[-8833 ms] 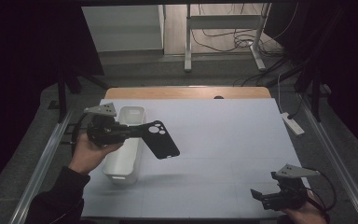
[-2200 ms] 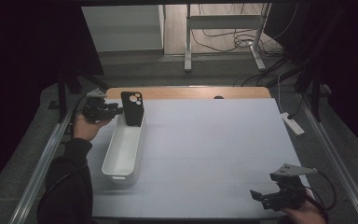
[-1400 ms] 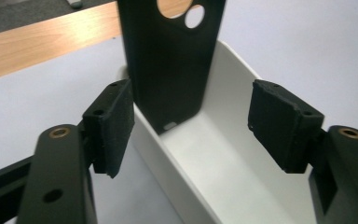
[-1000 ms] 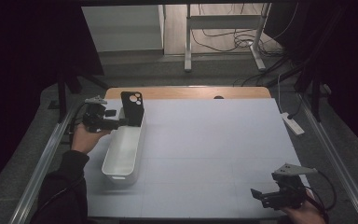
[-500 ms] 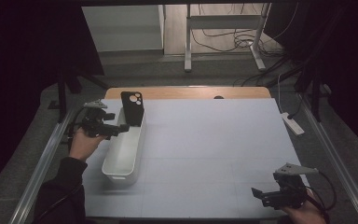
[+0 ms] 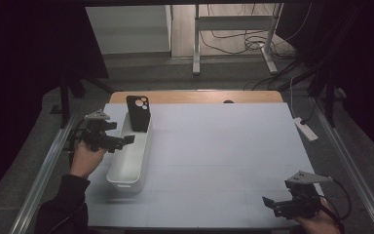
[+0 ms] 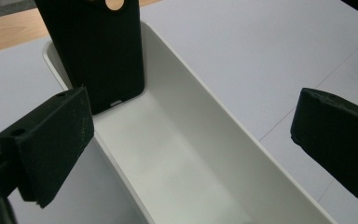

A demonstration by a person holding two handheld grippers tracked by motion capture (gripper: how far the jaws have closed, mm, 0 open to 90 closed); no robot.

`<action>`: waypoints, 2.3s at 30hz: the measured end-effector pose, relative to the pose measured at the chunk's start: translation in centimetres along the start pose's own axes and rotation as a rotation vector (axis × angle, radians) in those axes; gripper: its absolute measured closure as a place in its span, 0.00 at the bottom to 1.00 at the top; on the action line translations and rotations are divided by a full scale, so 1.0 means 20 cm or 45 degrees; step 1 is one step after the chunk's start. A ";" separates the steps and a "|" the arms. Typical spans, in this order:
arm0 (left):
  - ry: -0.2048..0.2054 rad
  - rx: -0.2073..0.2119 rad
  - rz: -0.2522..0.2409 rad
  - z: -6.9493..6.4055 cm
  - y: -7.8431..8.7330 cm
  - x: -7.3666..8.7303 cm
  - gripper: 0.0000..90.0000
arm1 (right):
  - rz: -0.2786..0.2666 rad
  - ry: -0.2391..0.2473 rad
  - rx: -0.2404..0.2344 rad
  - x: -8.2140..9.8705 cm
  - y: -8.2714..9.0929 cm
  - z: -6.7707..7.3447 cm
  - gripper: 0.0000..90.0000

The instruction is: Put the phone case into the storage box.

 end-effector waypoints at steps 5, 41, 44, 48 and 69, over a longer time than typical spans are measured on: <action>0.006 0.018 0.004 -0.03 0.01 0.03 0.00 | -0.002 0.006 -0.008 0.00 0.00 0.00 0.00; -0.030 -0.041 -0.062 -0.25 0.16 0.21 0.00 | -0.001 0.002 -0.019 0.00 0.00 0.00 0.00; -0.038 -0.044 -0.069 -0.27 0.18 0.22 0.00 | 0.000 0.002 -0.019 0.00 0.00 0.01 0.00; -0.045 -0.051 -0.075 -0.30 0.20 0.23 0.00 | -0.002 0.007 -0.022 0.00 0.00 0.01 0.00; -0.040 -0.103 -0.104 -0.40 0.34 0.36 0.00 | 0.005 0.015 -0.020 0.00 0.00 0.01 0.00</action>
Point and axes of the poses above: each handheld gripper's, and its own axes: y roughly backward along the jaws, x roughly out of its underside, z roughly to its left, the point moved 1 cm from there along -y, roughly forward along the jaws, and after that the axes turned 12 degrees about -z, right-handed, at the moved point
